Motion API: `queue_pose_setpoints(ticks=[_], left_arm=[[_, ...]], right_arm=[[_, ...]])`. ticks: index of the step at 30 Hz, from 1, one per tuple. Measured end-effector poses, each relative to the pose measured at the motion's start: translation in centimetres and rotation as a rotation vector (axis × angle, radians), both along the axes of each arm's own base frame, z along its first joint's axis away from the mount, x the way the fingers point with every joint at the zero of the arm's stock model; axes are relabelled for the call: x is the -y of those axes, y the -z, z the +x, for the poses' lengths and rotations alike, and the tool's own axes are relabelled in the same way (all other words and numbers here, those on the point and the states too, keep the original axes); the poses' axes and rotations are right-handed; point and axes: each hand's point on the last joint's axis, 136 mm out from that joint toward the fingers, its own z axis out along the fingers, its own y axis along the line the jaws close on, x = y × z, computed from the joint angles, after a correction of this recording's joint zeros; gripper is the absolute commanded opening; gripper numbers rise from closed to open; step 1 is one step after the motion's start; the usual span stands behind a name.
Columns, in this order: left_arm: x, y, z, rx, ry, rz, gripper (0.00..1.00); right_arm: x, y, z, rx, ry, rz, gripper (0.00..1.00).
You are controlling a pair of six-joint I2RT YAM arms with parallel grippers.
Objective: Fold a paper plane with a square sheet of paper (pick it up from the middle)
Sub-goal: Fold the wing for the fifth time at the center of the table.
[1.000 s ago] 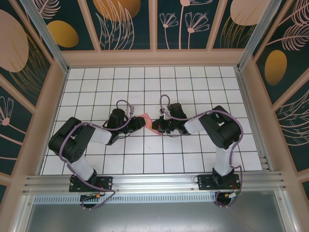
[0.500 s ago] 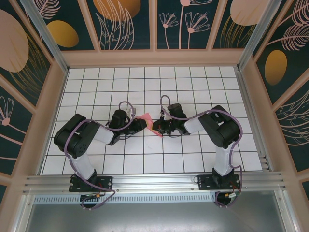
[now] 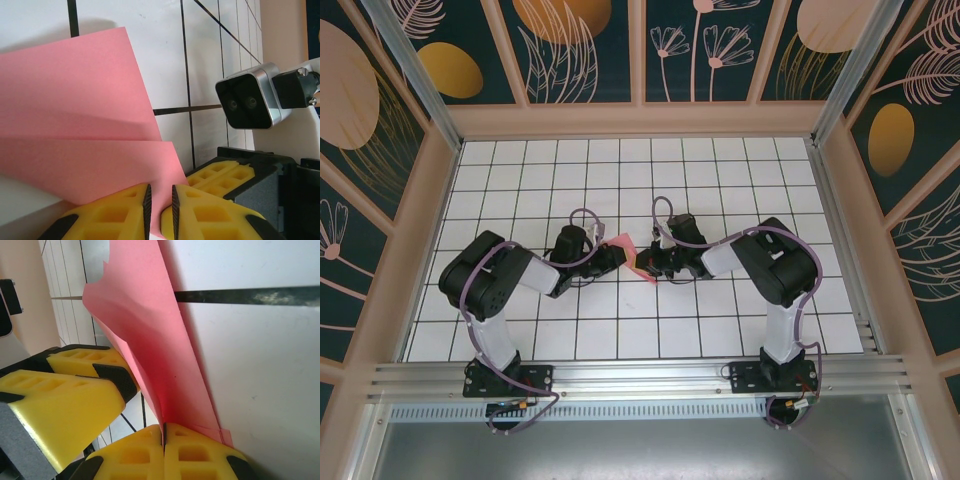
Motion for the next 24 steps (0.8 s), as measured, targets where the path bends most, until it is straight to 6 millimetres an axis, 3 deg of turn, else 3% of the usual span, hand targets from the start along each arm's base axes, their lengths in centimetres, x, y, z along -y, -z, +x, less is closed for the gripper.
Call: queue_pose_setpoints(ticks=[13,24], left_arm=[[0.0,0.5,0.7,-0.042,-0.020,0.043,0.18],[0.2,0.8,1.0,-0.073,-0.019,0.059,0.17]], right_arm=[[-0.1,-0.4,-0.1,0.063,-0.074,-0.029,0.16],[0.9,-1.4,-0.7,0.174,-0.152,-0.105,0.27]])
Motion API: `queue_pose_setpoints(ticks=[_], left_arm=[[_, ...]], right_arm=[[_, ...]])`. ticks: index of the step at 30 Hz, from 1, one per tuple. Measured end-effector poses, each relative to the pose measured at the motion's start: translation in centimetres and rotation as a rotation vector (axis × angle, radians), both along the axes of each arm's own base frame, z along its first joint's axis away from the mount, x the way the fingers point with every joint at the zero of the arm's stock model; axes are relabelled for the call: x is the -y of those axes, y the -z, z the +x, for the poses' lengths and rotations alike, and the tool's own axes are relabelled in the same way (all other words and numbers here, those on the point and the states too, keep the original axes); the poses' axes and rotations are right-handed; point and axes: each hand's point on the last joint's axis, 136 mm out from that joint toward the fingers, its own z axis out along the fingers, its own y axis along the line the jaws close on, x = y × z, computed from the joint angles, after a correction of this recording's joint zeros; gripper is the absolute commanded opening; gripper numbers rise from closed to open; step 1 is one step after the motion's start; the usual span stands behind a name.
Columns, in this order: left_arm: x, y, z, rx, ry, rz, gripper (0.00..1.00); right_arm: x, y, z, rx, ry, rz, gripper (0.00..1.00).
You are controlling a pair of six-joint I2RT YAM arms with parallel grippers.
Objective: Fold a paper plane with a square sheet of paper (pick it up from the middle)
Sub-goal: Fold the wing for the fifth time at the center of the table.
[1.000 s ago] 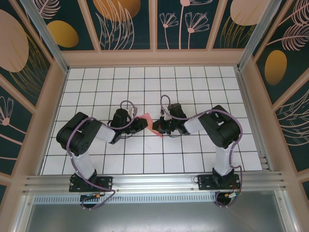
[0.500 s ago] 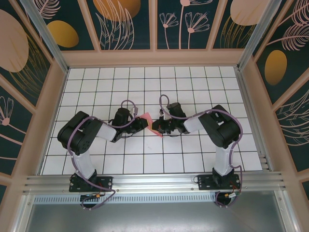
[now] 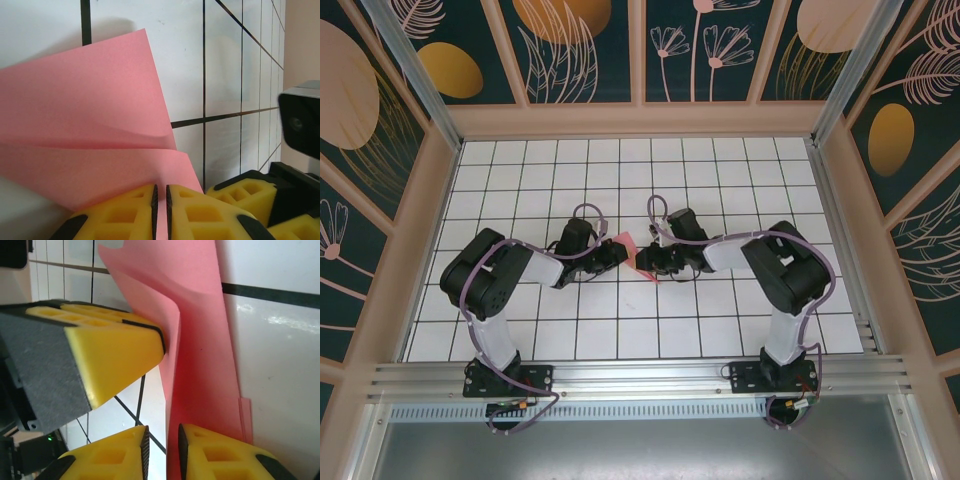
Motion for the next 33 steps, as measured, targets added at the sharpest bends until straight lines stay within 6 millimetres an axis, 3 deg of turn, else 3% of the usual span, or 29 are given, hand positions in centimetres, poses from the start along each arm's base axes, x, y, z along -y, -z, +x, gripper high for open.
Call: queue_pose_setpoints(ticks=[5,17,24,33], left_arm=[[0.1,0.0,0.1,-0.007,0.001,0.004,0.17],[0.1,0.1,0.1,-0.020,0.002,0.010,0.17],[0.1,0.1,0.2,-0.024,0.004,0.015,0.17],[0.3,0.0,0.3,-0.027,0.021,0.039,0.19]], right_arm=[[0.8,-0.8,0.0,0.124,-0.054,-0.059,0.28],[0.4,0.9,-1.5,0.335,-0.220,-0.227,0.23],[0.8,1.2,-0.9,0.390,-0.225,-0.273,0.20],[0.9,1.3,-0.8,0.413,-0.232,-0.276,0.07]])
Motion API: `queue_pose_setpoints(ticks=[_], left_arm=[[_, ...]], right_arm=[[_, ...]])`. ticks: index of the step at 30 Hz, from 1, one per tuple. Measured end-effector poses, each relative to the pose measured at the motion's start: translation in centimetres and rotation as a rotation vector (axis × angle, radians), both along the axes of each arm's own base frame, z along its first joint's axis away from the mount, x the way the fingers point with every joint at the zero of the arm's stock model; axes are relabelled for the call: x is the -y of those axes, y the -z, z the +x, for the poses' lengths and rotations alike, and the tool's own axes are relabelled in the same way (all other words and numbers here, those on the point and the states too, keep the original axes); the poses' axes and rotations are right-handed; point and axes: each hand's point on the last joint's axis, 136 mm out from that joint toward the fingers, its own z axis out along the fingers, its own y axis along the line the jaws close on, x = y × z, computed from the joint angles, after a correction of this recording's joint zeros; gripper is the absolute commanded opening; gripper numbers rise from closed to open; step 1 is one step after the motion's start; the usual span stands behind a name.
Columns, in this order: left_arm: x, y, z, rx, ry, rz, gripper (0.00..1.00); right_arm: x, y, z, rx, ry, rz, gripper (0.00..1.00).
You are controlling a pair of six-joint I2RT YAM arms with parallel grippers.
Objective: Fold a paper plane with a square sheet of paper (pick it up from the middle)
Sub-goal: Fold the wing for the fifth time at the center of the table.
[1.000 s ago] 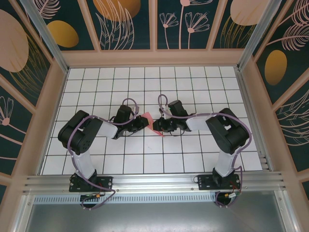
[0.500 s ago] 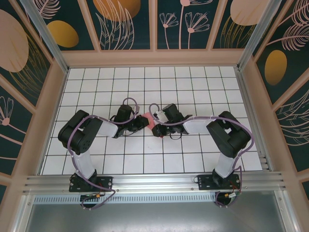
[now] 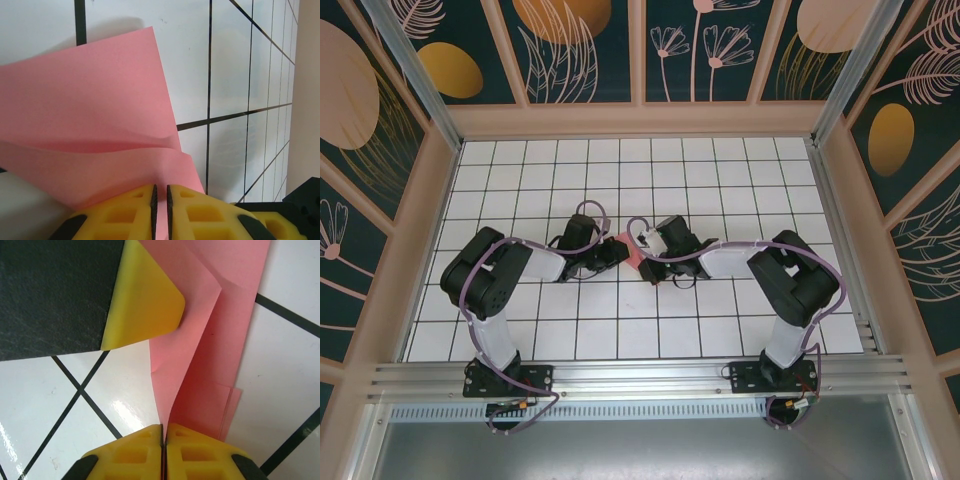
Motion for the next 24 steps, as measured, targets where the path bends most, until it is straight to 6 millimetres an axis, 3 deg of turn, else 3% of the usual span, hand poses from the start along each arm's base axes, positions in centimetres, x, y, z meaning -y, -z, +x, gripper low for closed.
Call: queue_pose_setpoints(ticks=[6,14,24], left_arm=[[-0.3,-0.7,0.4,0.040,-0.003,0.041,0.27],[-0.2,-5.2,0.8,0.185,-0.005,-0.034,0.31],[0.5,-3.2,-0.9,0.154,0.034,-0.089,0.25]], right_arm=[[0.4,-0.1,0.0,-0.039,0.024,0.071,0.00],[1.6,-0.2,-0.2,-0.176,0.120,0.192,0.00],[1.3,-1.3,0.1,-0.298,0.208,0.292,0.00]])
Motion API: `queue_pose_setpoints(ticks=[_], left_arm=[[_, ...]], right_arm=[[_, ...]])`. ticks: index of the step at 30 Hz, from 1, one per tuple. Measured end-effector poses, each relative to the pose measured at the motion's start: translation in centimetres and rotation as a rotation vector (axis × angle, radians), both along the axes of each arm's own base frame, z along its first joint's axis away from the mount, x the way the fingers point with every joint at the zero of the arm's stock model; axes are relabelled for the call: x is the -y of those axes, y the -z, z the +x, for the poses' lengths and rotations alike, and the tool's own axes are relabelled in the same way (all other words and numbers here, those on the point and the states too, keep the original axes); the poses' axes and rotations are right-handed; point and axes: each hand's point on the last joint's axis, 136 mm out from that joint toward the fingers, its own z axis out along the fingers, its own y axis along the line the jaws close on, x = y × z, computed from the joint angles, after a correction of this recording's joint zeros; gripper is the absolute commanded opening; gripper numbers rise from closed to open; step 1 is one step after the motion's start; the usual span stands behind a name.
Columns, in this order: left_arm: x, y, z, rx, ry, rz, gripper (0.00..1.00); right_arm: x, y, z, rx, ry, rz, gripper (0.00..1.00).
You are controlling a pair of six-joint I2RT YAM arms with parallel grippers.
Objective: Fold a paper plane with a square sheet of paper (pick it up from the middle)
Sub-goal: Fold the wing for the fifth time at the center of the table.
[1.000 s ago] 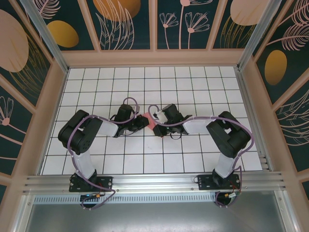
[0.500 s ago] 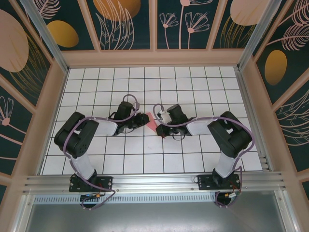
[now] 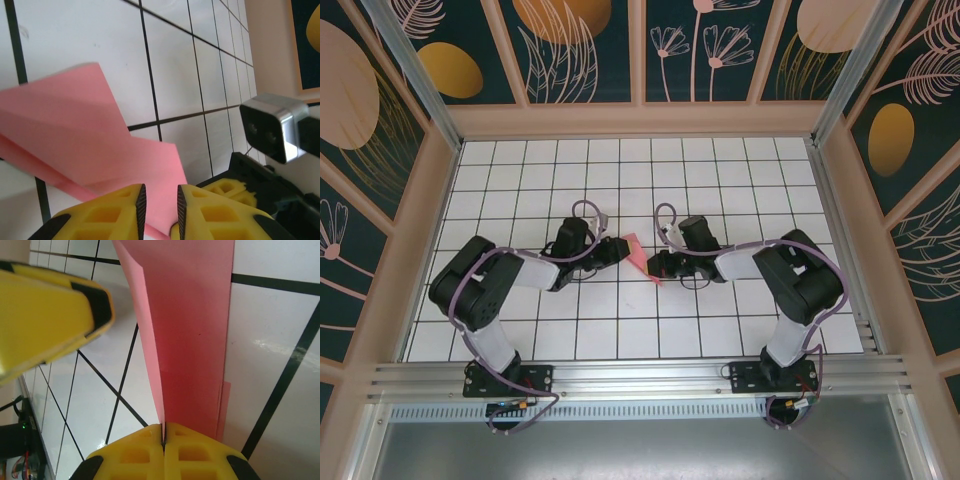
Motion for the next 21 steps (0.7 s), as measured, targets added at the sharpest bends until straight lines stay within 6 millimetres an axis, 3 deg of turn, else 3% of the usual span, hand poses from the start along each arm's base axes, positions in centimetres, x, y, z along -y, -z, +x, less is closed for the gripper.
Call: queue_pose_setpoints(ticks=[9,21], left_arm=[[1.0,1.0,-0.7,-0.021,0.029,-0.032,0.22],[1.1,2.0,-0.9,-0.044,0.032,-0.029,0.21]], right_arm=[[0.3,1.3,-0.1,-0.096,0.049,-0.007,0.00],[0.2,1.5,-0.1,-0.127,0.059,0.005,0.00]])
